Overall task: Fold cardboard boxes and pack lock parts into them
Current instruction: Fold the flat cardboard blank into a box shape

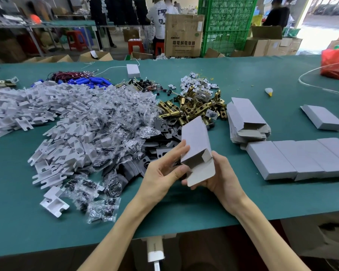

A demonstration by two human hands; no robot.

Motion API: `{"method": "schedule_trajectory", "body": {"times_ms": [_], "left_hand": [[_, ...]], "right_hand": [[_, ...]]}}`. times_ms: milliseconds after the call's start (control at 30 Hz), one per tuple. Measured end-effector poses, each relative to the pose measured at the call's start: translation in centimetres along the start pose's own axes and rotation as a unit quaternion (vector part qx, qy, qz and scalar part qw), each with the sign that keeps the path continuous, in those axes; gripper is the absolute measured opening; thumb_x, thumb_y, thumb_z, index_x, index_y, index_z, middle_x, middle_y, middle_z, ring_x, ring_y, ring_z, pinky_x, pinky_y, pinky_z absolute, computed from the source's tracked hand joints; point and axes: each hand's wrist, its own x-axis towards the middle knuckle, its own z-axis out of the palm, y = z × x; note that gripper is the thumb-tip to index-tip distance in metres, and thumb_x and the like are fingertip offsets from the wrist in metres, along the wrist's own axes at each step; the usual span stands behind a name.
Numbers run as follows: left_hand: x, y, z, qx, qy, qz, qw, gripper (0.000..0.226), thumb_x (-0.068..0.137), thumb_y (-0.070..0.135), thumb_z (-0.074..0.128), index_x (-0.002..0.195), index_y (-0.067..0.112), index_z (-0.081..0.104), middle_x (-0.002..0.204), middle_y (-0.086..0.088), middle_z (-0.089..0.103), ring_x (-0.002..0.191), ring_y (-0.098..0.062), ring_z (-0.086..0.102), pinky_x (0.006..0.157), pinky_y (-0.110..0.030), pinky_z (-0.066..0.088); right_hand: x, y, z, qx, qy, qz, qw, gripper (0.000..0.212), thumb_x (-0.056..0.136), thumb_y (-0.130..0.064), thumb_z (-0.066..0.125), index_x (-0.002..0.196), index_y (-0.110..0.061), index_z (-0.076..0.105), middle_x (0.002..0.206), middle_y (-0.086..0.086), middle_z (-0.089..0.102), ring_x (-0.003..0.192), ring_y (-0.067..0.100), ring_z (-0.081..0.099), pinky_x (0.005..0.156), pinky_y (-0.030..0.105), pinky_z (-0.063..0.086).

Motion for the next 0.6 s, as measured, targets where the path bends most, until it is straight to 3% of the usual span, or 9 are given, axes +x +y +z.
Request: {"method": "schedule_trajectory", "body": {"times_ms": [67,133,200,267,333,433,600], "left_hand": [[-0.1,0.2,0.2,0.0,0.019,-0.005,1.0,0.049,0.094,-0.008,0.064,0.141,0.005,0.06,0.153,0.01,0.055,0.131,-0.021,0.062,0.089,-0.025,0.057],[-0.3,0.3,0.1,0.008,0.044,0.003,0.999,0.044,0.095,-0.005,0.065,0.138,0.007,0.063,0.15,0.012,0.058,0.126,-0.022,0.066,0.089,-0.026,0.058],[-0.3,0.3,-0.1,0.024,0.069,0.02,0.997,0.039,0.096,-0.002,0.065,0.134,0.007,0.066,0.147,0.009,0.061,0.126,-0.023,0.066,0.094,-0.026,0.057],[-0.2,0.2,-0.2,0.045,0.086,0.029,0.995,0.035,0.098,0.0,0.064,0.132,0.008,0.068,0.146,0.007,0.062,0.121,-0.02,0.069,0.095,-0.025,0.055],[-0.2,0.2,-0.3,0.078,0.093,0.036,0.992,0.033,0.099,0.001,0.064,0.131,0.008,0.069,0.147,0.005,0.062,0.122,-0.02,0.068,0.098,-0.027,0.053],[-0.2,0.2,-0.5,0.105,0.085,0.037,0.99,0.031,0.1,0.005,0.064,0.13,0.009,0.07,0.146,0.004,0.062,0.125,-0.021,0.066,0.101,-0.029,0.053],[-0.3,0.4,-0.5,0.103,0.084,0.028,0.991,0.023,0.099,0.004,0.064,0.119,0.008,0.074,0.134,0.002,0.069,0.126,-0.016,0.065,0.094,-0.025,0.054]], "right_hand": [[0.1,0.1,0.1,-0.015,-0.004,0.008,1.0,0.053,0.102,-0.05,0.035,0.125,-0.016,0.069,0.116,0.025,0.071,0.093,0.046,0.072,0.071,0.039,0.061],[0.2,0.4,0.1,-0.042,0.01,-0.011,0.999,0.046,0.105,-0.047,0.038,0.129,-0.021,0.067,0.12,0.02,0.071,0.1,0.042,0.072,0.074,0.041,0.062],[0.3,0.7,0.0,-0.064,0.056,-0.053,0.995,0.04,0.106,-0.041,0.048,0.144,-0.03,0.054,0.118,0.014,0.072,0.095,0.032,0.071,0.069,0.039,0.061],[0.1,0.9,-0.3,-0.101,0.104,-0.097,0.985,0.052,0.101,-0.033,0.056,0.15,-0.043,0.041,0.109,0.017,0.069,0.082,0.027,0.066,0.064,0.036,0.058],[-0.2,0.9,-0.3,-0.16,0.113,-0.133,0.972,0.05,0.101,-0.028,0.06,0.145,-0.047,0.047,0.102,0.016,0.061,0.073,0.025,0.058,0.06,0.033,0.056],[-0.3,1.0,0.1,-0.228,0.097,-0.148,0.958,0.035,0.1,-0.026,0.064,0.133,-0.038,0.063,0.091,0.007,0.05,0.062,0.015,0.049,0.055,0.025,0.049],[-0.4,1.0,-0.1,-0.197,0.109,-0.131,0.966,0.021,0.096,-0.016,0.066,0.113,-0.025,0.074,0.08,0.006,0.049,0.056,0.017,0.043,0.05,0.022,0.042]]}}
